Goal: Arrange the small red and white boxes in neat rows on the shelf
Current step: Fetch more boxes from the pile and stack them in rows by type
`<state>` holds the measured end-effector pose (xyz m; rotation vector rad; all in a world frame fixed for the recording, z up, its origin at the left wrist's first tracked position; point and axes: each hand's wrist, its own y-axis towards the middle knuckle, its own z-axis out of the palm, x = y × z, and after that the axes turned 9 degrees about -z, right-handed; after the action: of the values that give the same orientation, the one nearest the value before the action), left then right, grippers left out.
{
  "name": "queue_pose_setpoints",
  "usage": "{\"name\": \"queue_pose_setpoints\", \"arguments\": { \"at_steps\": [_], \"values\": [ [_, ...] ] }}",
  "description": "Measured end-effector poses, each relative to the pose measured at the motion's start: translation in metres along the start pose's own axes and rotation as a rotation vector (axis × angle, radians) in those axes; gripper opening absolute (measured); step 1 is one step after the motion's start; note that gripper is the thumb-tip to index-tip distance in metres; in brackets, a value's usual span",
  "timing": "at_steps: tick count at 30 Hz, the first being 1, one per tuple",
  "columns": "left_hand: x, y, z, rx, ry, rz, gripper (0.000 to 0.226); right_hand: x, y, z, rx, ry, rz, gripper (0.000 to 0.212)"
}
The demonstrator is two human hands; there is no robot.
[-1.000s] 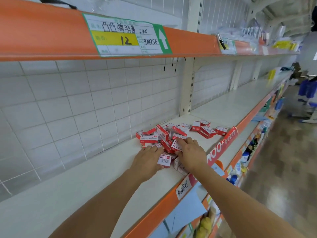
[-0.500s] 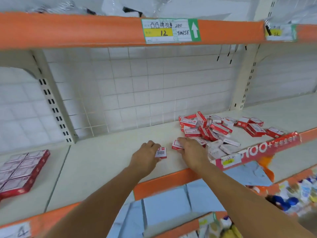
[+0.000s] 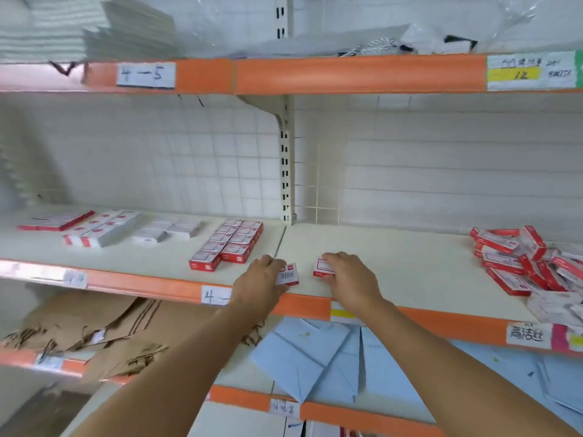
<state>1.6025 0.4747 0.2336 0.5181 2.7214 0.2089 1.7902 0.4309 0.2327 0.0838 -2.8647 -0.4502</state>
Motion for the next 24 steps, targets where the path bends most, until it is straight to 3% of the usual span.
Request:
{"name": "queue_pose_setpoints", "arguments": {
  "at_steps": [13,24],
  "values": [
    [0.255,-0.102,-0.094,-0.090,0.101,-0.287,0.047,0.256,0.057,0.101,0.067,0.111,-0.284,0.044],
    [0.406,-0.138,-0.140,-0.127,0.161,-0.485,0.039,0.421,0.126,0.166,0.139,0.195,-0.505,0.047]
  ]
}}
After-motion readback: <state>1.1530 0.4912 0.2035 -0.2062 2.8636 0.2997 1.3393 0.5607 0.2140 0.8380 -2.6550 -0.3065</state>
